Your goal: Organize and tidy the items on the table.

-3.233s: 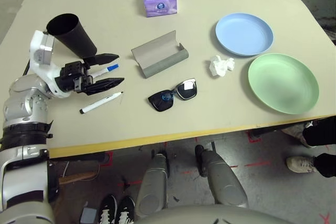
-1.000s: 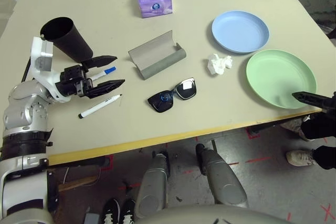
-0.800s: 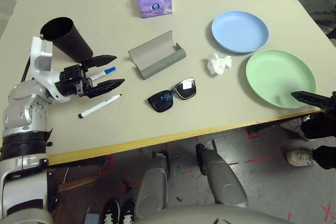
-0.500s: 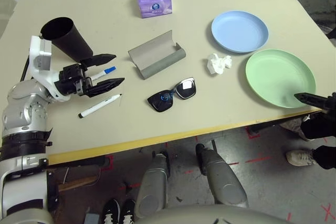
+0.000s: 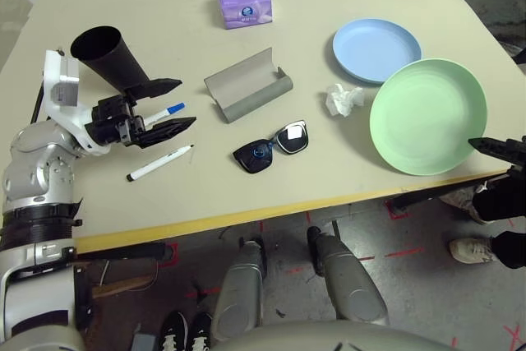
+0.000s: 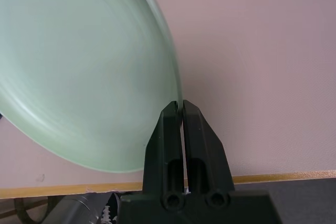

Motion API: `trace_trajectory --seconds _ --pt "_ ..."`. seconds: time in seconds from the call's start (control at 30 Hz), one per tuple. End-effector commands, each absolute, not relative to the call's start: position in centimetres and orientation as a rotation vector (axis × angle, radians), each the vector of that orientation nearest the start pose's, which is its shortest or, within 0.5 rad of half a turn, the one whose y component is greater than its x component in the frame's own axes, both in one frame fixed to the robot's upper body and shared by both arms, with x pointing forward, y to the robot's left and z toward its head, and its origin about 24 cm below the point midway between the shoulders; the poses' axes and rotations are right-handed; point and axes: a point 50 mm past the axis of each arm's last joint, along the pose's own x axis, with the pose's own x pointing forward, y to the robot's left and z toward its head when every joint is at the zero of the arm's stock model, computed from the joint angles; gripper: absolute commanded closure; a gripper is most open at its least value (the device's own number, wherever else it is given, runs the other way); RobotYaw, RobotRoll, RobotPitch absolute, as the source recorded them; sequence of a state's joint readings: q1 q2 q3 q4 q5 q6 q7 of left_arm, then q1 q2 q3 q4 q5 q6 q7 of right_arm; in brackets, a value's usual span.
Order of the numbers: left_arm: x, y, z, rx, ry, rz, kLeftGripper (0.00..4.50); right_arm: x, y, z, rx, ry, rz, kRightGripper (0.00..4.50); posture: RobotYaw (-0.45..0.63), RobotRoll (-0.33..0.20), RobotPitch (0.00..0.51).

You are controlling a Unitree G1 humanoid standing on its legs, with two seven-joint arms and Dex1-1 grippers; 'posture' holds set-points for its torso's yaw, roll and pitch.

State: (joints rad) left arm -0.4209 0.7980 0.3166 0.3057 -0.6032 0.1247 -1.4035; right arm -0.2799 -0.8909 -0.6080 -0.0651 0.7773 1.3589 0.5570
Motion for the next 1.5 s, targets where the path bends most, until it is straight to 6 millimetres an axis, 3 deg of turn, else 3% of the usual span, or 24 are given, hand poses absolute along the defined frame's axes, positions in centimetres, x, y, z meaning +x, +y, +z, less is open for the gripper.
trace_trajectory --seconds 0.03,0.23,0.43,0.6,0.77,1.07,1.5 --pt "26.8 29.7 19.5 0.202 -0.194 -1.057 0.00 23.9 -32.4 18.5 0.317 0.520 0.269 4.48 -0.22 0.000 0.264" --pt "26.8 29.8 19.7 0.212 -0.187 -1.056 0.00 26.5 -30.5 22.4 0.333 0.414 0.330 4.48 -0.22 0.000 0.270" --pt "26.9 29.7 19.6 0.212 -0.184 -1.060 0.00 30.0 -27.2 26.6 0.379 0.312 0.431 4.48 -0.22 0.000 0.276" --pt "26.9 29.6 19.3 0.211 -0.178 -1.062 0.00 32.4 -25.2 28.2 0.408 0.286 0.466 4.48 -0.21 0.000 0.280" --pt "26.5 29.7 19.1 0.209 -0.177 -1.055 0.00 35.5 -24.4 27.7 0.430 0.274 0.371 4.48 -0.20 0.000 0.283" --pt "26.0 29.7 18.8 0.210 -0.170 -1.047 0.00 38.9 -25.7 25.7 0.414 0.233 0.173 4.48 -0.19 0.000 0.284" --pt "26.2 29.6 18.6 0.208 -0.169 -1.046 0.00 39.7 -25.8 25.7 0.390 0.229 0.191 4.48 -0.20 0.000 0.279"
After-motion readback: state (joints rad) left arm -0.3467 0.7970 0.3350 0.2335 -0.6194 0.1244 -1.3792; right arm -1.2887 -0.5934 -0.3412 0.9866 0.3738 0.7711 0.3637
